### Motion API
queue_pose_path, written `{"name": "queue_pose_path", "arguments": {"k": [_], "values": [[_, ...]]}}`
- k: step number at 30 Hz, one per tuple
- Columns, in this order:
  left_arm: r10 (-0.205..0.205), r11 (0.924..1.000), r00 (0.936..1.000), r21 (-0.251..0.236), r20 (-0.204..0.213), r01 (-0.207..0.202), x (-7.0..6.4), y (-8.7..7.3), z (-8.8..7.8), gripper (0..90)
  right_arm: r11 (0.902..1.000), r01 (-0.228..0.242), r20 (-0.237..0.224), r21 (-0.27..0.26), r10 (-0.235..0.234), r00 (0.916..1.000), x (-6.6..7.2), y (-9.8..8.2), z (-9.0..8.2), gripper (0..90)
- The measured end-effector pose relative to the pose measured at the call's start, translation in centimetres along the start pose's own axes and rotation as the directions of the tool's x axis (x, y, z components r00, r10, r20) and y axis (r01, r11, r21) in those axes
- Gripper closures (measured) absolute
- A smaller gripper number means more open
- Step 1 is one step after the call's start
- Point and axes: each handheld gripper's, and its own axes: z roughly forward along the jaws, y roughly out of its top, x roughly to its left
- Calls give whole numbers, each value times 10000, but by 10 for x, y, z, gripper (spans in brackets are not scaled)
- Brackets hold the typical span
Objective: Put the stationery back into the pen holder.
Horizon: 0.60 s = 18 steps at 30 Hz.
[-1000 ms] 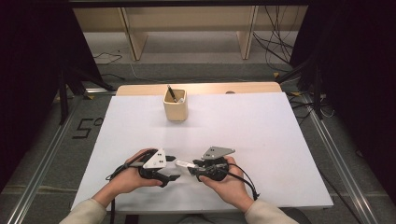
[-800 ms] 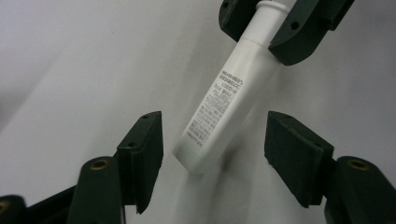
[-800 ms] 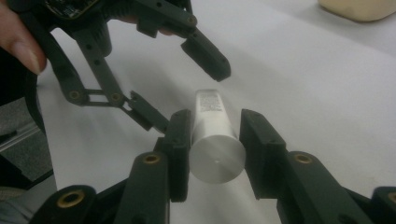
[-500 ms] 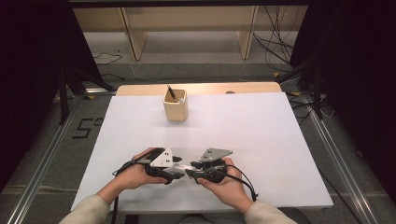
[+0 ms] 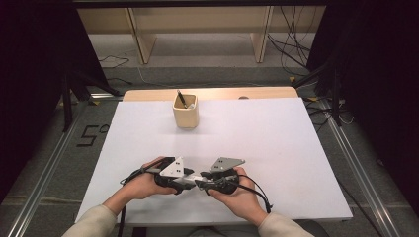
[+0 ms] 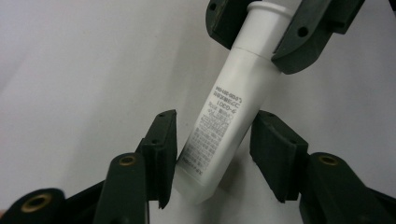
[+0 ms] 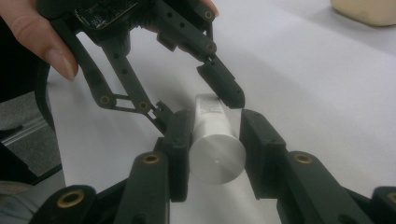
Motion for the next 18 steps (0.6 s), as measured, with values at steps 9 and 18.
{"name": "queue_pose_path", "arguments": {"k": [9,18], "values": [[363,9993,9993,66,93,-364,0,1,1,562,10000,44,-69,-31,-44,10000,-1,1,0,656],[856,9963,9962,87,148,-858,-3,5,0,632,9990,127,-128,-431,-133,9998,-5,3,0,648]]}}
